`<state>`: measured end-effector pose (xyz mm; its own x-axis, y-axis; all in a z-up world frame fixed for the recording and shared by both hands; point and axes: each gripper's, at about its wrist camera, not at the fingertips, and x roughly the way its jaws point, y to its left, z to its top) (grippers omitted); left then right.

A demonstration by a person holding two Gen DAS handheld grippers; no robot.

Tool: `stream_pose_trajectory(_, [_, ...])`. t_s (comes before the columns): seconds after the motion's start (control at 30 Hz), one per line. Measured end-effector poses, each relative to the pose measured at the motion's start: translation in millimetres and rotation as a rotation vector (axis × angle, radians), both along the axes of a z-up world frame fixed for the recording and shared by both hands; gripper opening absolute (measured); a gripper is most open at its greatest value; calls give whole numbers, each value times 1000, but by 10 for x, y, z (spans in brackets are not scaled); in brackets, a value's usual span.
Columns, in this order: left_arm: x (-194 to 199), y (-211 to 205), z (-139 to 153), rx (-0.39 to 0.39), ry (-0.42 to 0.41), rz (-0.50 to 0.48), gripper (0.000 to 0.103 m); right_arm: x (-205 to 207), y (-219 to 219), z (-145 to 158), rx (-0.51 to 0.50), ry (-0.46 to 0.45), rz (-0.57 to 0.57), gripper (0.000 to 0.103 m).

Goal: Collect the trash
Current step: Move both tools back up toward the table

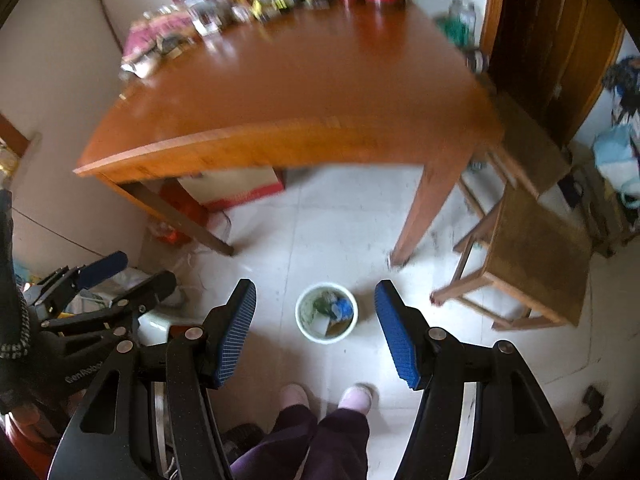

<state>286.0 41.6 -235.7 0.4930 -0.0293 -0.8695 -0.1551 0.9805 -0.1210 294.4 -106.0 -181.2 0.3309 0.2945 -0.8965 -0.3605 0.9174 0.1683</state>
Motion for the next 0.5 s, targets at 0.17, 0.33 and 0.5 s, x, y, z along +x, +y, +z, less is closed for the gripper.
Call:
stream_pose_trajectory(0.17, [-179, 101, 766, 1, -149, -4, 74, -190, 65, 515, 4, -90, -1, 58])
stream_pose_trajectory(0.33, [-360, 164, 1393, 51, -284, -20, 75, -394, 108, 1095, 26, -236, -15, 58])
stream_pose_trajectory(0.5, [-596, 242, 1841, 69, -382, -37, 75, -547, 203, 1571, 50, -386, -36, 58])
